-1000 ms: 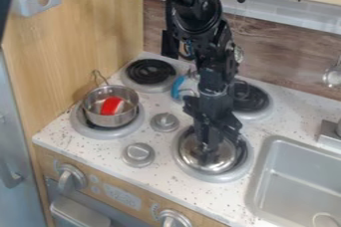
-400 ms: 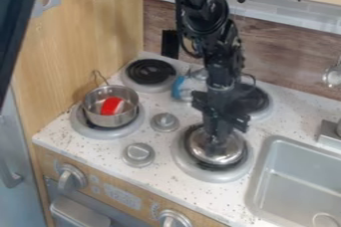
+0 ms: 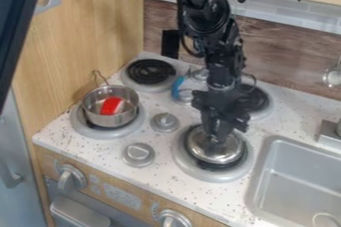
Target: Moved the silver pot lid to the right bottom burner
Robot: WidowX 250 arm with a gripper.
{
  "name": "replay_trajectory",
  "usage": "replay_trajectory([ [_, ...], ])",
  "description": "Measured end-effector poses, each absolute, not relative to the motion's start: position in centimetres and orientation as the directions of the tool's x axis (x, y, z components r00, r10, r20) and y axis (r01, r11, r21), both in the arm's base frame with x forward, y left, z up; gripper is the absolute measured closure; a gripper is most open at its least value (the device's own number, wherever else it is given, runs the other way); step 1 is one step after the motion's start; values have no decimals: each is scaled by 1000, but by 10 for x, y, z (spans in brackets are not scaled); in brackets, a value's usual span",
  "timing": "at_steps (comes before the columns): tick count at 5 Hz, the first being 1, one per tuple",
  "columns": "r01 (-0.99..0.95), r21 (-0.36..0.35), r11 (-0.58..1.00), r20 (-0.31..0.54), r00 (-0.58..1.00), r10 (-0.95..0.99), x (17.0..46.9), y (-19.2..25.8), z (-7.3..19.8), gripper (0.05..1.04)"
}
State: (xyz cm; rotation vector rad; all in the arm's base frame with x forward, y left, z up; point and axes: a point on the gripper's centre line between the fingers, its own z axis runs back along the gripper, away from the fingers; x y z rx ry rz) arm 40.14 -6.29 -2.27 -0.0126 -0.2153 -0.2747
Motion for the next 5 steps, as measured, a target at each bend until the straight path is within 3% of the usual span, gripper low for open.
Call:
replay_trajectory([
  [1,238,65,969,202,948,-247,407,-61,-14,228],
  [2,222,104,969,197,951,-239,414,-60,3,61],
  [3,192,113,975,208,955,-212,417,-58,30,77],
  [5,143,50,989,106,983,-147,407,-58,41,84],
])
